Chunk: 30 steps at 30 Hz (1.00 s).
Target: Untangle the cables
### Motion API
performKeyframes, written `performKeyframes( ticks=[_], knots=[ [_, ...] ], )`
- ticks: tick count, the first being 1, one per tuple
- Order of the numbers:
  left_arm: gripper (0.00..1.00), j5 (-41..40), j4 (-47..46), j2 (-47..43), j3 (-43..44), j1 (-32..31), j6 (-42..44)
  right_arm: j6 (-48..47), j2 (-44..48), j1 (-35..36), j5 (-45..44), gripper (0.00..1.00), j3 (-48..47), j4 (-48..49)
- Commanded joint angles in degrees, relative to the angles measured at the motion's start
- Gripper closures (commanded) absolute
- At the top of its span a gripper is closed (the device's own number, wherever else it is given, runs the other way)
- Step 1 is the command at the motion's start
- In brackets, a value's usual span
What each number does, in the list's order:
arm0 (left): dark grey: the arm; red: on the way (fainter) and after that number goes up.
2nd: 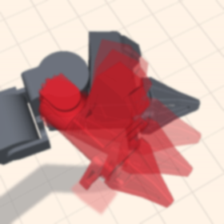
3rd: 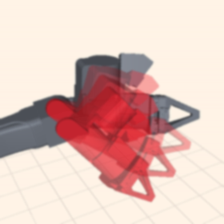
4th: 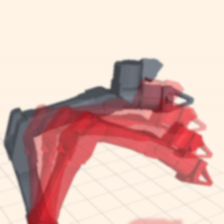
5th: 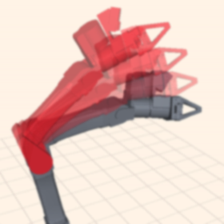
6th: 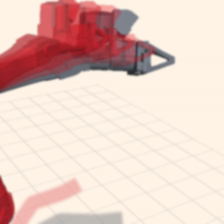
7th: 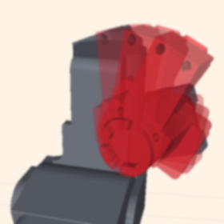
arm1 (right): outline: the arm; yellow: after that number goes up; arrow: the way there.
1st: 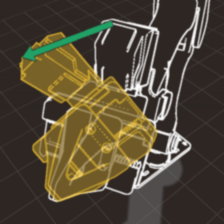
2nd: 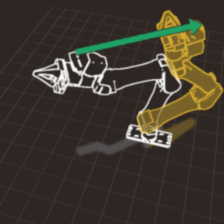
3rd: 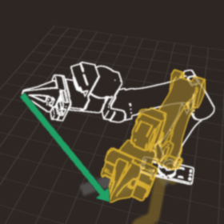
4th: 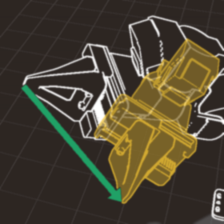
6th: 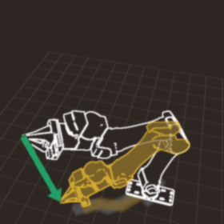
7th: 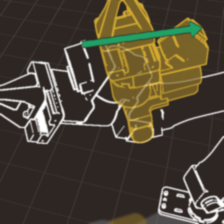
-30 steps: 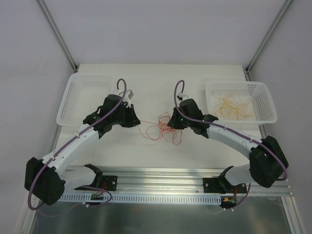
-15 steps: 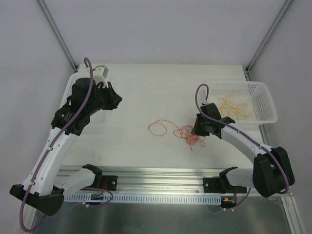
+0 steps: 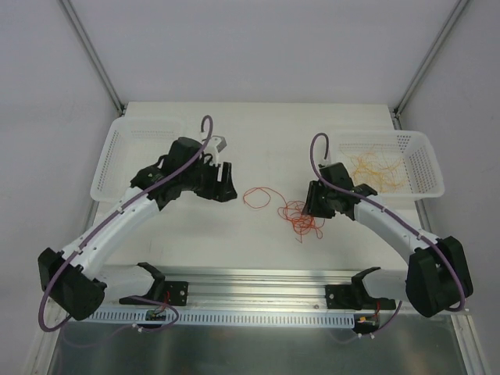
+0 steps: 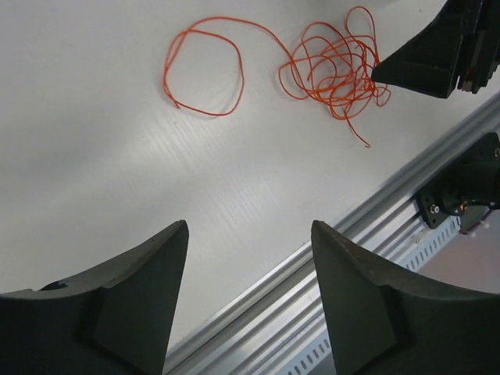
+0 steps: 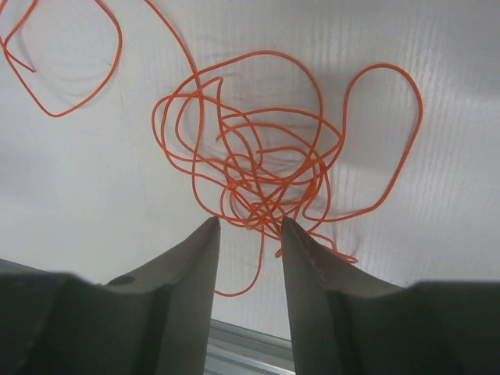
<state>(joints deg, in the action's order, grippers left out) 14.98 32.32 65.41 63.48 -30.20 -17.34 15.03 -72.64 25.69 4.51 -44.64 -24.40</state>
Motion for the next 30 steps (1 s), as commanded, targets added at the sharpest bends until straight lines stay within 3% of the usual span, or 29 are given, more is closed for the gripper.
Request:
performKeyframes(
  ticks=[1, 3, 8, 11, 16, 22, 30],
  knots=[
    [0.34, 0.9, -6.7, 5.5, -0.2, -3.9, 3.6, -1.6, 3.5, 0.4, -2.0, 0.59, -3.6, -4.1],
    [0.27, 1.1, -8.1, 8.8, 1.3, -5.5, 8.0, -1.9, 4.3, 0.6, -3.0, 0.46, -5.0, -6.4],
    [0.26, -1.2, -10.2, 21.2, 8.3, -6.7, 16.8, -2.5, 9.2, 1.4, -4.1, 0.22, -6.2, -10.1],
    [0.27, -1.9, -10.1, 27.6, 11.6, -7.0, 19.2, -2.2, 12.6, 1.7, -4.1, 0.14, -6.1, -12.3],
    [0.28, 0.5, -10.3, 34.2, 12.6, -10.8, 26.6, -1.7, 17.2, 2.0, -6.0, 0.09, -4.1, -13.2],
    [0.37, 0.2, -10.3, 41.0, 14.4, -14.8, 32.4, -0.4, 20.2, 1.9, -7.2, 0.07, -2.2, -14.0],
    [0.5, -11.1, -10.3, 49.2, 17.6, -16.9, 33.4, 0.4, 22.1, 1.9, -6.8, 0.07, 0.3, -13.7]
  ],
)
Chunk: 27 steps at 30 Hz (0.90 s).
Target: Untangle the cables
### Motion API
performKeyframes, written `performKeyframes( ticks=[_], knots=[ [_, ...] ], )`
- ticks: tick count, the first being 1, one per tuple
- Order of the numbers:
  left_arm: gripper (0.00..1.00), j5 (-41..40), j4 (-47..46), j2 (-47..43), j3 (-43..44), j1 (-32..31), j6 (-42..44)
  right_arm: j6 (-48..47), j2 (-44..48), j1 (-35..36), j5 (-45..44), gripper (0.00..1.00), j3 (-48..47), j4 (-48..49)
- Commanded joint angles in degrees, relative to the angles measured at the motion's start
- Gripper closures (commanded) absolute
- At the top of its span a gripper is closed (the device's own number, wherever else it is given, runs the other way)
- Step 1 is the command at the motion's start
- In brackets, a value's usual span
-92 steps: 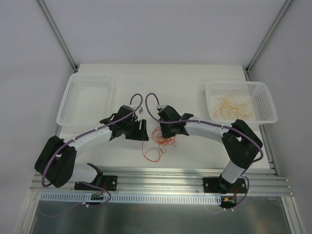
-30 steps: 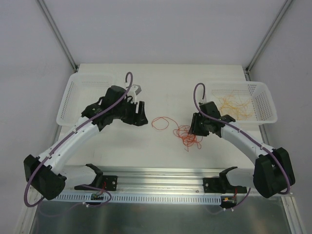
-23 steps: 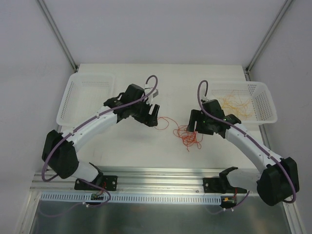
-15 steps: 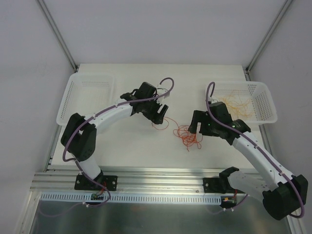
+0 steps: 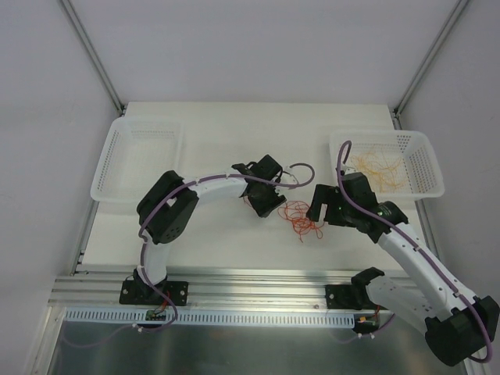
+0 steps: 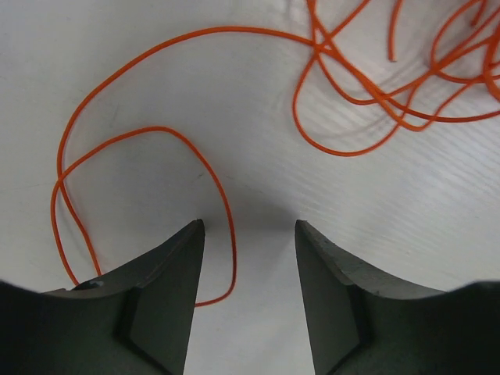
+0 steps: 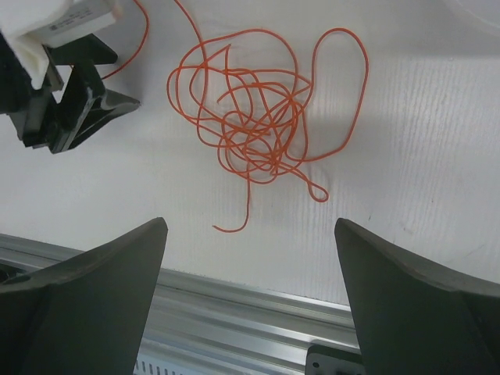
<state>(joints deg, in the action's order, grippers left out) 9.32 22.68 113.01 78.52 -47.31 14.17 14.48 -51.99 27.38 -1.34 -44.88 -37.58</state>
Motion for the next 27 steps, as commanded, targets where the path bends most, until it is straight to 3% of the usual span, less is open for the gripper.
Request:
performKeyframes(
  ticks=[1, 3, 8, 20, 27],
  knots=[
    [0.51, -6.2, -0.8, 1.9, 2.9, 0.2, 1.9, 1.0, 1.7, 0.2, -0.9, 0.07, 0.7, -0.4],
    [0.54, -6.9, -1.1, 2.5, 2.6, 0.2, 1.9, 1.3, 1.9, 0.2, -0.7, 0.07, 1.4, 0.1],
    [1.0, -6.4, -1.0, 0.8, 0.7, 0.1, 0.2, 1.8, 1.7, 0.2, 0.2, 0.07, 2.7, 1.8],
    [1.0, -10.6, 3.2, -26.1, -5.0, 0.1, -6.3, 4.6, -10.7, 0.3, 3.1, 0.07, 5.0, 12.6],
    [1.0, -11.4, 6.7, -37.8, -5.0, 0.1, -9.2, 4.9, -18.6, 0.4, 1.8, 0.14, 3.5, 16.7]
  ],
)
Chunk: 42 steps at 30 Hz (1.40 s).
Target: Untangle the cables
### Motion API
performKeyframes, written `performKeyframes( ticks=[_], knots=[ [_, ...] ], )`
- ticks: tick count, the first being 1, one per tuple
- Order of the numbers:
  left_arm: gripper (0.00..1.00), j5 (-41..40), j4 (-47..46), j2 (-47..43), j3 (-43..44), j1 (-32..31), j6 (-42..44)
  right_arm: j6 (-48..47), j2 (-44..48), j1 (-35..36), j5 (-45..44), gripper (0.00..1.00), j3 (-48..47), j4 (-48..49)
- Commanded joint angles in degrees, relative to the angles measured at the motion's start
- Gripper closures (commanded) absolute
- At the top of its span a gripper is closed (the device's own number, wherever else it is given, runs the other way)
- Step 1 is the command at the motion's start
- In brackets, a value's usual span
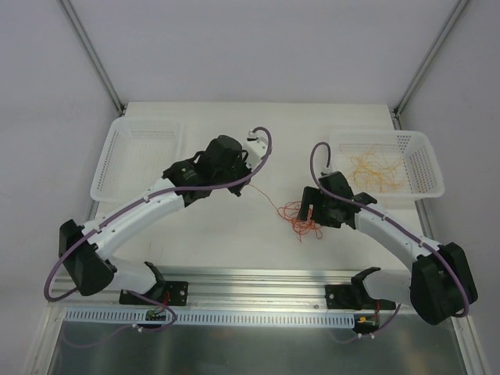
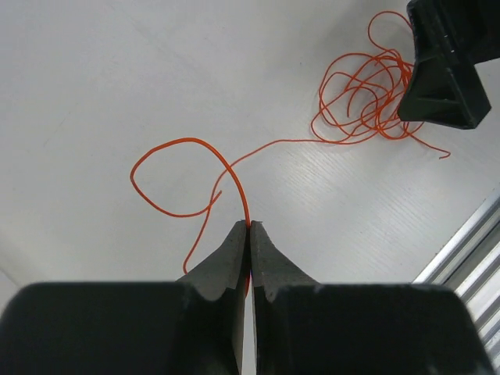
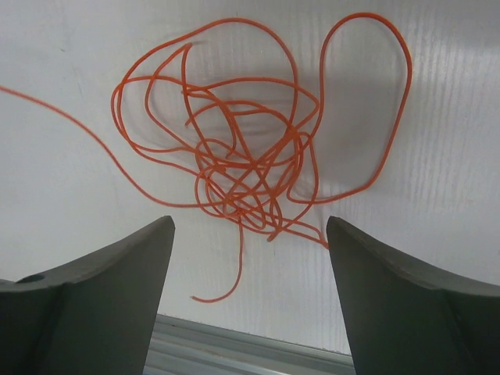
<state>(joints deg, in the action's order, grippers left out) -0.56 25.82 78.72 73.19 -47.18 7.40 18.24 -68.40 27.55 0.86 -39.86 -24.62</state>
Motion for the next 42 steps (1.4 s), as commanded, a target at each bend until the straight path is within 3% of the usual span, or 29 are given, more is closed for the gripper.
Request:
performKeyframes(
  ticks=[1, 6, 11, 18, 25, 37, 42],
  knots=[
    [1.0, -2.7, 3.7, -4.5, 0.5, 0.0, -2.6, 1.1, -3.0, 0.3, -0.4, 0.18, -1.5, 4.9],
    [1.0, -9.5, 6.2, -10.2, 2.7, 0.4, -2.6, 1.6, -9.0, 0.4, -0.3, 0.24, -1.0, 7.1],
    [1.0, -16.0, 9.6, -10.5, 8.3, 3.0, -2.3, 1.1, -7.6, 1.0, 1.7, 0.24, 0.8, 9.1],
    [1.0, -14.1, 10.6, -10.2, 11.2, 3.3, -2.8, -0.2, -2.5, 1.0, 1.7, 0.23, -2.2, 5.3],
    [1.0, -14.4, 11.4, -13.1, 10.7, 3.3, -2.8, -4.1, -1.6, 1.1, -9.2, 0.21, -10.9, -5.5],
    [1.0, -12.8, 12.4, -15.7, 9.0, 3.3, -4.2, -16.9, -21.7, 3.6, 0.7, 0.27, -23.6, -7.7],
    [1.0, -12.5, 12.5, -16.7, 8.6, 3.3, -4.6, -20.0, -27.9, 5.8, -0.4, 0.28, -27.5, -8.3]
  ],
)
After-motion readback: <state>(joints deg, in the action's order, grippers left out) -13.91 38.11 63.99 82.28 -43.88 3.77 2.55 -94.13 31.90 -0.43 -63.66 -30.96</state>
